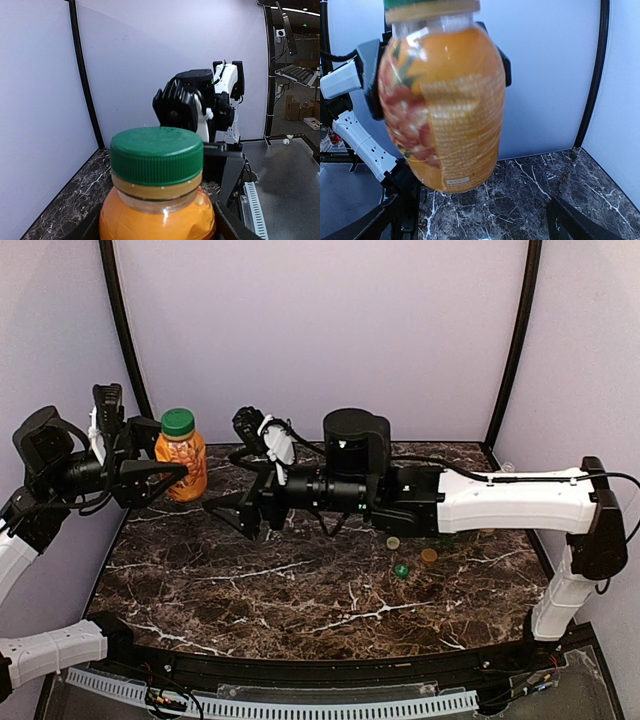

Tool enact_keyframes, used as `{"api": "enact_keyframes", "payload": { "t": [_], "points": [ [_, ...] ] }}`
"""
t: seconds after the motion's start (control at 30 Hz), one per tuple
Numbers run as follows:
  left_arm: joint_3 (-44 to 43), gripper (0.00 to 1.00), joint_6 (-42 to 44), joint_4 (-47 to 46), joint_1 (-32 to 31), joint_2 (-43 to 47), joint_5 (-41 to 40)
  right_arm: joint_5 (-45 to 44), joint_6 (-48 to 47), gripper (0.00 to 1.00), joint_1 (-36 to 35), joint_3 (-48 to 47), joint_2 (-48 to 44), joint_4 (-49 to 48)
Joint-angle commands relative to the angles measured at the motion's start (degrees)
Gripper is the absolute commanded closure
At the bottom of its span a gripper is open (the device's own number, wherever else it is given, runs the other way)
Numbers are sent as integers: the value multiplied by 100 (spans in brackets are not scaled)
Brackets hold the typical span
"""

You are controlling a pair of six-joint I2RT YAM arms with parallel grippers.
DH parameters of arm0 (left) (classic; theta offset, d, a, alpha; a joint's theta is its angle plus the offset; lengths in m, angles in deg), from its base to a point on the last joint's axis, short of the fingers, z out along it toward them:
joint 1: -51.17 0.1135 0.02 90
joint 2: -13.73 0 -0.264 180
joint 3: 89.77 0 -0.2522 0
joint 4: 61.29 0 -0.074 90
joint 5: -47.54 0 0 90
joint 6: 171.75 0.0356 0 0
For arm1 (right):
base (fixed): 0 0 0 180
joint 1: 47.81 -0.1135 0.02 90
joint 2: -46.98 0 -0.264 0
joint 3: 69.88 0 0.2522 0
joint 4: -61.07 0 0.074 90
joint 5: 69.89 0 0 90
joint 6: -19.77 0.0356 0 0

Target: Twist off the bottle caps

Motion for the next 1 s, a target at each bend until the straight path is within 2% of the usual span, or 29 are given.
{"api": "enact_keyframes", "payload": {
  "t": [0.0,0.1,0.17,0.23,0.33,0.47,0.7,0.77,0.9,0.97],
  "points": [
    [-64,98,1264,874,-25,99,-229,-432,-47,1,8,-14,-790,1124],
    [16,97,2274,1534,-22,146,-814,-857,353,7,-53,-245,-1020,1637],
    [88,96,2991,1659,-28,155,-1222,-1346,669,12,-127,-468,-966,1774],
    [115,97,3234,1680,-29,145,-1532,-1710,894,15,-206,-861,-712,1897],
    [97,97,3401,1720,-29,96,-1761,-2238,1025,17,-356,-1760,-129,2249],
    [74,97,3613,1888,-42,70,-1944,-2227,1150,18,-391,-2833,685,2659],
    [103,97,3668,1968,-55,36,-1949,-2036,1172,20,-417,-3439,1227,2733],
    [95,97,3683,1968,-56,27,-1936,-2023,1141,26,-412,-3500,1317,2733],
    [87,98,3702,1968,-65,29,-1933,-2039,1129,52,-414,-3505,1407,2697],
    [86,98,3713,1968,-67,40,-1932,-1989,1121,60,-403,-3428,1393,2641]
  ]
}}
